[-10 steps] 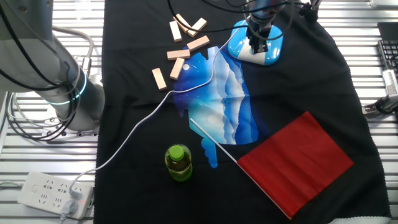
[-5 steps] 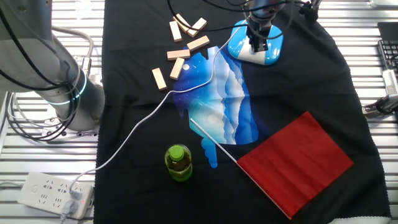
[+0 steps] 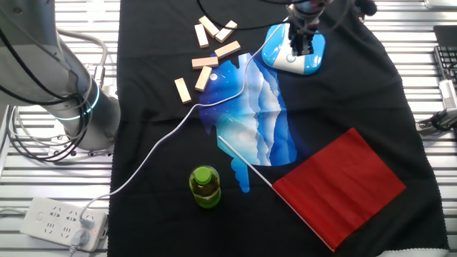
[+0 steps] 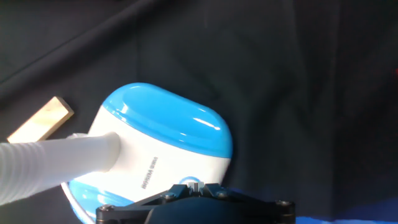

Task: Turn off the desk lamp by pressing the button

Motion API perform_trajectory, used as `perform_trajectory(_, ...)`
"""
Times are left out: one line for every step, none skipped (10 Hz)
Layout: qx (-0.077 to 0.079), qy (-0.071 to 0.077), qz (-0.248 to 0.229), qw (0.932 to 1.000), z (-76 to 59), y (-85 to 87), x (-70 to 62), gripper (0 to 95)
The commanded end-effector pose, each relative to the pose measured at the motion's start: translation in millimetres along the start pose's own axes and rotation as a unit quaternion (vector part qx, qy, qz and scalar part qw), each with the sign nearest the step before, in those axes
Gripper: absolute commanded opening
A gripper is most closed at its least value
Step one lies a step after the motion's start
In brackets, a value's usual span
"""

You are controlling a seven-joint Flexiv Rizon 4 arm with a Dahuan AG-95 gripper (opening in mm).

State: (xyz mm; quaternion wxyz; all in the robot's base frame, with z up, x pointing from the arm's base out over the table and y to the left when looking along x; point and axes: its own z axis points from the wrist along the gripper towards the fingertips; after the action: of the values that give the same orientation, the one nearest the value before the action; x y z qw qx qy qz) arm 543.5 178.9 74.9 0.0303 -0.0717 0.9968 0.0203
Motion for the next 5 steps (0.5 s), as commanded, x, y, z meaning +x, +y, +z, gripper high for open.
perform_trajectory(0.024,0.001,-0.02,0.9995,-12.1,-17.5,-11.0,0.0)
perform_trajectory(0.021,0.004,-0.024,0.9995,-17.0,-28.2,-19.1,0.0)
perform_trajectory(0.016,0.005,-0.027,0.9995,-19.7,-37.2,-24.7,0.0)
perform_trajectory(0.013,0.007,-0.032,0.9994,-21.7,-44.8,-29.5,0.0)
perform_trajectory(0.006,0.013,-0.038,0.9992,-25.2,-53.0,-34.4,0.0)
